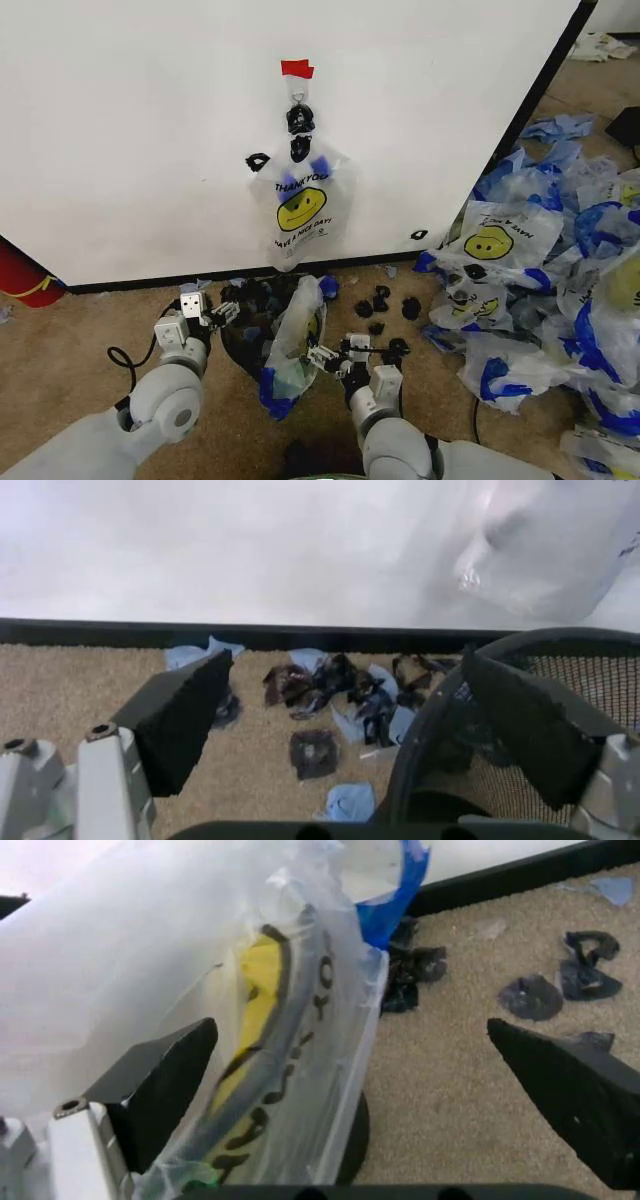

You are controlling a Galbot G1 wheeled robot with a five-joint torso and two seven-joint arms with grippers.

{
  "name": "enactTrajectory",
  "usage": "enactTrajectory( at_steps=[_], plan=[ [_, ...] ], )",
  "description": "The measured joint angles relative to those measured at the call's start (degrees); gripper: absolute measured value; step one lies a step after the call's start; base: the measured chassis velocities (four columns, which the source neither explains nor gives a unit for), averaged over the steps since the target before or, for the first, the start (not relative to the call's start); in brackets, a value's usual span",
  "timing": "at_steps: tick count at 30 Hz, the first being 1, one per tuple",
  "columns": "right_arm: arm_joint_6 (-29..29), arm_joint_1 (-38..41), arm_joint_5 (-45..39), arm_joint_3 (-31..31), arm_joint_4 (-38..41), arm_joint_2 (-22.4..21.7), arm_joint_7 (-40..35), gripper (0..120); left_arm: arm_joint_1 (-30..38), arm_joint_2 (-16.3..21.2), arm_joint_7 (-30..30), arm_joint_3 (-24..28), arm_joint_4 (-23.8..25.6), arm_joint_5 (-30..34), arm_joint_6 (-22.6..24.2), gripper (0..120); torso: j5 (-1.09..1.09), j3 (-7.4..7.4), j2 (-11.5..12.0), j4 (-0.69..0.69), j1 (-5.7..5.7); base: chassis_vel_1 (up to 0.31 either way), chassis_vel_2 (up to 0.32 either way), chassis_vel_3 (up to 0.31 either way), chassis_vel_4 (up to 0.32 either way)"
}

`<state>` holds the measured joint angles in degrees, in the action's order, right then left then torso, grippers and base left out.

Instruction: Pick up the garbage bag from the wall and place it over the trash bin.

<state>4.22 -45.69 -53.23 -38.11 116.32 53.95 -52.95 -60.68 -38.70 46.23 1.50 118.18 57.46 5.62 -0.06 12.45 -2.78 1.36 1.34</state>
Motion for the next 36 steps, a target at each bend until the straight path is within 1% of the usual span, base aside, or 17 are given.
enactTrajectory(
  at_steps=[6,11,17,23,30,32,33,36],
  plan=[
    [-2.0,3.0,-0.6,-1.9,-1.3,2.0,-1.9,99,-0.1,-0.5,-0.1,0.3,-0.5,-0.7,-0.3,90,0.00,0.00,0.0,-0.02,0.00,0.000,0.000,0.000,0.000],
    [-6.1,4.8,-1.0,-3.0,-1.9,3.4,-5.5,99,-0.5,-0.8,-0.3,0.3,-1.0,-1.5,-0.8,86,-0.01,0.00,0.0,-0.01,0.00,0.000,0.000,0.000,0.000],
    [-8.1,5.3,-1.3,-3.3,-2.5,4.4,-7.2,98,-0.6,-1.3,-0.4,0.5,-1.5,-2.2,-1.1,82,0.00,-0.01,0.0,0.00,0.00,0.000,0.000,0.000,0.000],
    [-8.6,5.7,-1.7,-3.7,-3.5,5.3,-7.9,97,-1.1,-1.5,-0.5,0.5,-1.8,-2.8,-1.4,77,0.00,-0.01,0.0,-0.01,0.00,0.000,0.000,0.000,0.000],
    [-8.7,5.8,-1.8,-3.9,-4.3,6.1,-8.1,93,-2.1,-2.0,-0.8,0.4,-2.0,-3.8,-1.9,72,0.01,-0.01,0.0,-0.01,0.00,0.000,0.000,0.000,0.000],
    [-8.7,6.0,-1.9,-4.0,-4.3,6.2,-8.1,88,-2.4,-2.1,-0.8,0.3,-2.1,-4.0,-2.0,70,0.00,-0.01,0.0,-0.01,-0.01,0.000,0.000,0.000,0.000],
    [-8.7,6.0,-1.9,-4.0,-4.3,6.2,-8.1,88,-2.4,-2.1,-0.8,0.3,-2.1,-4.0,-2.0,70,0.00,-0.01,0.0,-0.01,-0.01,0.000,0.000,0.000,0.000],
    [-8.8,6.3,-2.0,-4.1,-4.6,6.6,-8.2,83,-2.6,-2.1,-0.9,0.2,-2.1,-4.2,-2.1,70,0.00,-0.01,0.0,0.00,-0.01,0.000,0.000,0.000,0.000]
  ],
)
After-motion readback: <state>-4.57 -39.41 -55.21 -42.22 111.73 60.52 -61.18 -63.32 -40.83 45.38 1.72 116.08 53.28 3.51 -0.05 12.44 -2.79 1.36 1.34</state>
